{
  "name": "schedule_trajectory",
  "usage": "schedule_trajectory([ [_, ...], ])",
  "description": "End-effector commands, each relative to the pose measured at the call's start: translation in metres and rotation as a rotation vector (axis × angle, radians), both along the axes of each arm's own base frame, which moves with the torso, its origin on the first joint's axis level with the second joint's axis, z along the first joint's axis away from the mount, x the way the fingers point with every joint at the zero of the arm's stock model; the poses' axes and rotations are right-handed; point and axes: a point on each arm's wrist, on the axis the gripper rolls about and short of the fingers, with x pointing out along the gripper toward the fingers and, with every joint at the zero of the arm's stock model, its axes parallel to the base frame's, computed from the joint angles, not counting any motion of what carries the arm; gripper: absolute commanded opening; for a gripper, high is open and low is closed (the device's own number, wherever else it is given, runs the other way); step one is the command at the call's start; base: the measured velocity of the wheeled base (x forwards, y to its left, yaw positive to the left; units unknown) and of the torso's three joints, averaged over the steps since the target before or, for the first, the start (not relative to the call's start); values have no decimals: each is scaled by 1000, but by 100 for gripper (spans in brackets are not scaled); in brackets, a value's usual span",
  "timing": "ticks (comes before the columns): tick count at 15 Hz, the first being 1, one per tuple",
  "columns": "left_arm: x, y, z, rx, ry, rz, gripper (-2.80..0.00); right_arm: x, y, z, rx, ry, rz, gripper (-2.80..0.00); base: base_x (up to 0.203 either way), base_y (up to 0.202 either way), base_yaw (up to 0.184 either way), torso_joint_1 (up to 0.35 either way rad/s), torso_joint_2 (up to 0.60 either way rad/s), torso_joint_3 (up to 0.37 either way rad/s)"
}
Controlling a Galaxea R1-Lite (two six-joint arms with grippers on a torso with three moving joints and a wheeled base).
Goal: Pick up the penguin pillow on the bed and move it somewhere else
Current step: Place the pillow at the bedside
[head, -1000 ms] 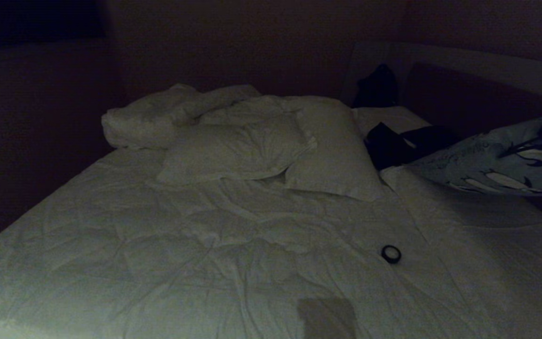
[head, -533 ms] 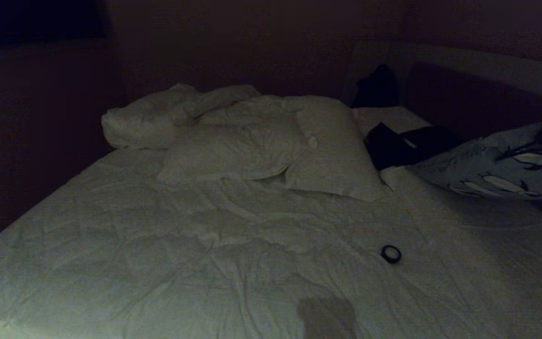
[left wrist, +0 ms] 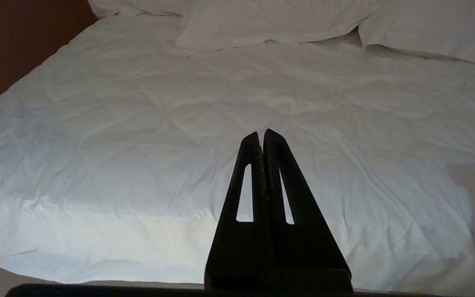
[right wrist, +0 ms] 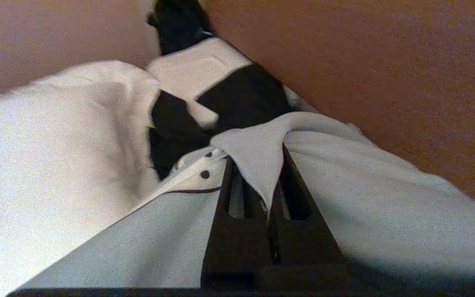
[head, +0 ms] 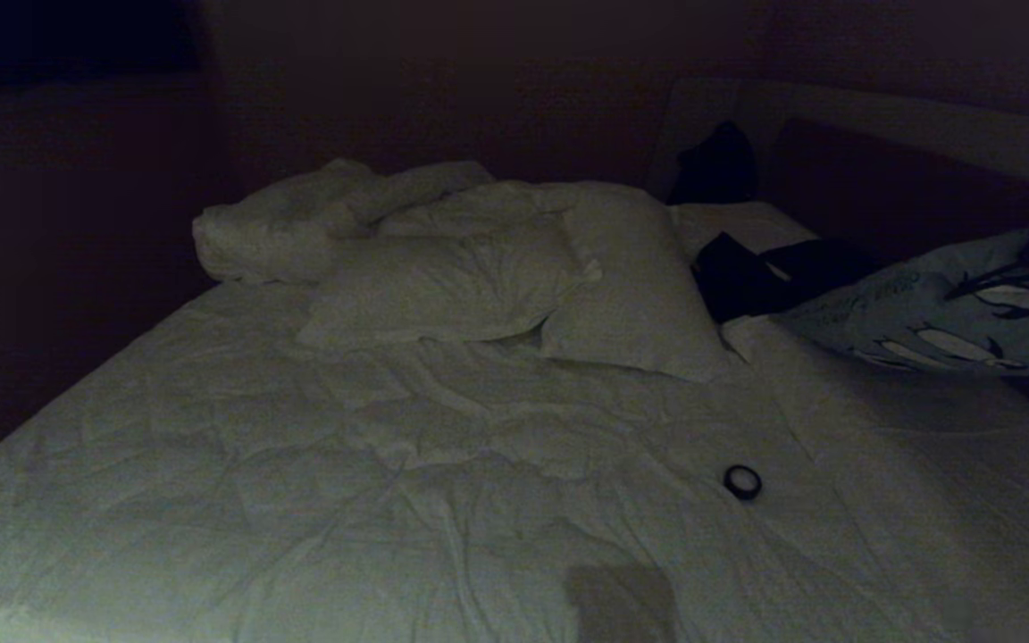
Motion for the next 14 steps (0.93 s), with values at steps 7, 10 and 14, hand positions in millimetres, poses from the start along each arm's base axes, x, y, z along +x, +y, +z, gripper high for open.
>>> schedule_trajectory([
  [7, 0, 0, -1, 0, 2, 0, -280, -13, 1, 13, 88, -35, 104, -280, 0, 0, 0, 0, 0, 0],
  [10, 0, 0, 0, 0, 1, 0, -280, -20, -15, 6, 160, -24, 237, -280, 0, 0, 0, 0, 0, 0],
  [14, 0, 0, 0, 0, 1, 0, -280, -20, -25, -3, 198, -6, 301, -280, 0, 0, 0, 0, 0, 0],
])
